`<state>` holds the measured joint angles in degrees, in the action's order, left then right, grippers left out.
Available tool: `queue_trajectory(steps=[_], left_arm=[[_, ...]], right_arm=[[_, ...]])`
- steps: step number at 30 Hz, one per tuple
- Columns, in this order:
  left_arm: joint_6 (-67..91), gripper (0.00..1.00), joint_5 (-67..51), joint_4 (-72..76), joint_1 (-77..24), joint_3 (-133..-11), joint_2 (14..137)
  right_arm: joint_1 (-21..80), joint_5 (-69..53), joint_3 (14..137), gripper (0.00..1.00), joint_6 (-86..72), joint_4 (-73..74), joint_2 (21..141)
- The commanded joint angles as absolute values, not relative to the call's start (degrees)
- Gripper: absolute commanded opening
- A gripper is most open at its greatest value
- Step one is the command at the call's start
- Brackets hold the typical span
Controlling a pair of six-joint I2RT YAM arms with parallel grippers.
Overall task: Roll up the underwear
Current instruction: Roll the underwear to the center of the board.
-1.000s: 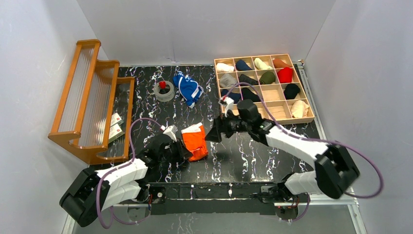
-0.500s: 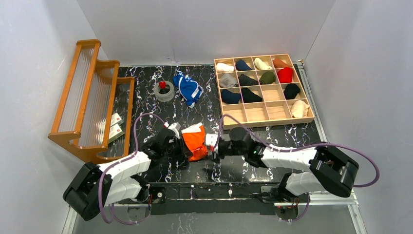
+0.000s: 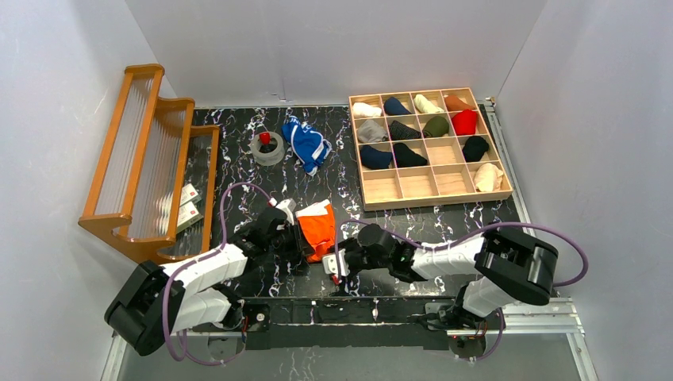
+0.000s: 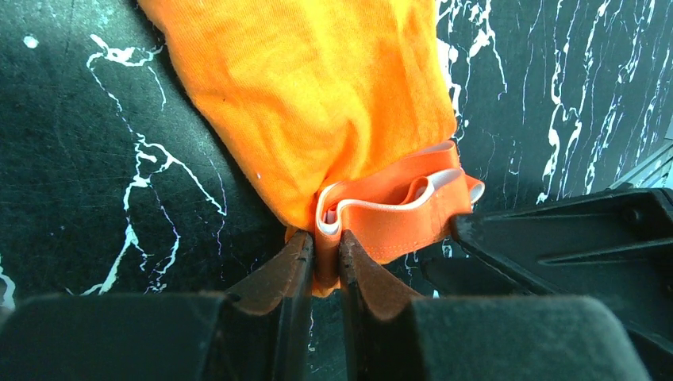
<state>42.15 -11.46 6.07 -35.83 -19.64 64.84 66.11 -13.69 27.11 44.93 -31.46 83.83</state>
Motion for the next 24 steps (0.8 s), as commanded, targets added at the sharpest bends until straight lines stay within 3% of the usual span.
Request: queue_trajectory(steps=[1, 12, 17, 24], left_arm=[[39.65, 0.13, -10.94, 0.43, -35.77, -19.77, 66.5], [38.87, 0.13, -11.4, 0.33, -35.75, -20.32, 67.59], [39.13, 0.13, -11.34, 0.35, -35.77, -20.73, 67.44], [38.39, 0.12, -11.32, -1.75, -35.77, -20.83, 66.69]], right_arm=[[66.27, -12.21, 30.62, 0.57, 48.63, -30.88, 85.74], [66.8, -10.3, 30.61, 0.57, 49.13, -33.92, 83.07], [66.87, -13.51, 31.82, 0.52, 48.33, -30.6, 85.9], [66.48, -8.55, 29.96, 0.5, 48.6, -32.61, 89.64]])
